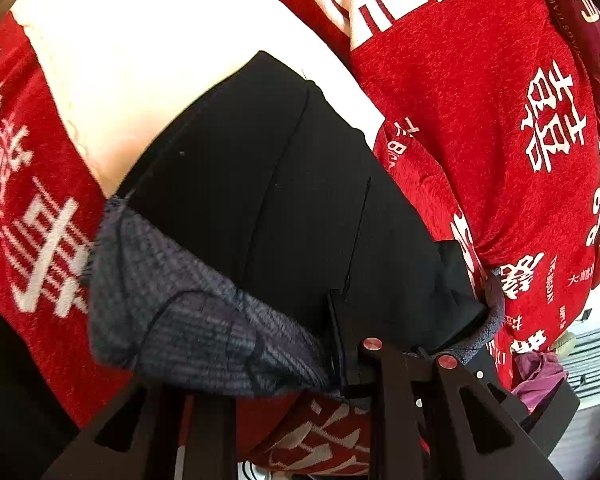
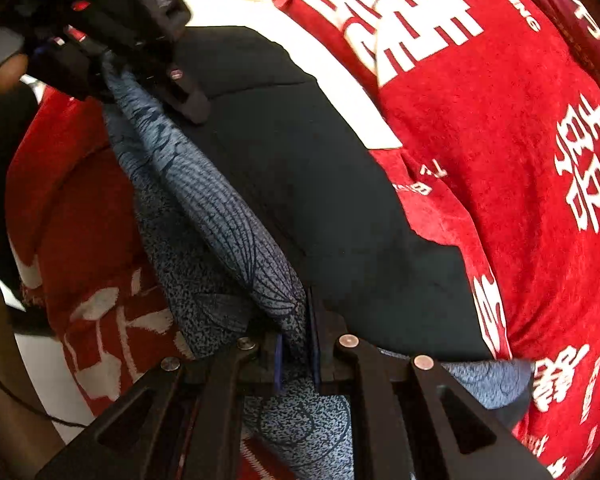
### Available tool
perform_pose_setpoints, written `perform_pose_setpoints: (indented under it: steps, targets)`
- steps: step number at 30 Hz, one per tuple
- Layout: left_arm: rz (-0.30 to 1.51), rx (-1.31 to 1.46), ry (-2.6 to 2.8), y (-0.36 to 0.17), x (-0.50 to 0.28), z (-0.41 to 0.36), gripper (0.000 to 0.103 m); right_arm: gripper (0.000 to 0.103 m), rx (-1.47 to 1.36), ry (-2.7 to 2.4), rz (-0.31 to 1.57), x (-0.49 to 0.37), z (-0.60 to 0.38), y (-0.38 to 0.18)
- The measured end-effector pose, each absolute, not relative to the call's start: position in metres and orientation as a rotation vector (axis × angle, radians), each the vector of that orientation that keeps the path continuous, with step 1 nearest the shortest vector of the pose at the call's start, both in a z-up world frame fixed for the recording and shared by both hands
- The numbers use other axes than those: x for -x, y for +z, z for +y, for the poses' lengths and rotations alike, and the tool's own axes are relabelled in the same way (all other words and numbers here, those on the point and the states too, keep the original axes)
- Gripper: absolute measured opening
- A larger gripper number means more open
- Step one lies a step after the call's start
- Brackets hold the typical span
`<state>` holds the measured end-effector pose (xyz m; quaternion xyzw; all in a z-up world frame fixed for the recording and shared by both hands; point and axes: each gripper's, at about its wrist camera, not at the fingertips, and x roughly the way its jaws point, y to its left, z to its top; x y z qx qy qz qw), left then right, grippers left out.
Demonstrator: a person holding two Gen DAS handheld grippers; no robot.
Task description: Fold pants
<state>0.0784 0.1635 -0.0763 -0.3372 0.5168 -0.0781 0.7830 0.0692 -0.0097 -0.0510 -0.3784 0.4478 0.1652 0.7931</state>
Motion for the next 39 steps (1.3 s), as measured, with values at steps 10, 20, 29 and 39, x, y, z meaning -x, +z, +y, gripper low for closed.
perform_pose_setpoints:
  steps: [10,20,29,39]
  targets:
    - [1.141,0.569,-0.106,-0.060,-0.064,0.164,0.026,0.014,0.821,0.298,0.940,-0.055,0.000,-0.056]
    - [1.033,0.523,0.014,-0.007,-0.033,0.199,0.026,0.084,0.795,0.394,0.904,-0.020,0.018,-0.033]
    - [1.058,0.317,-0.070,-0.010,-0.089,0.127,0.026,0.084,0.439,0.333,0.864,-0.050,-0.031,0.020]
    - [1.099,0.053,-0.041,-0.052,-0.075,0.089,0.028,0.084,0.277,0.141,1.068,-0.082,-0.076,-0.031]
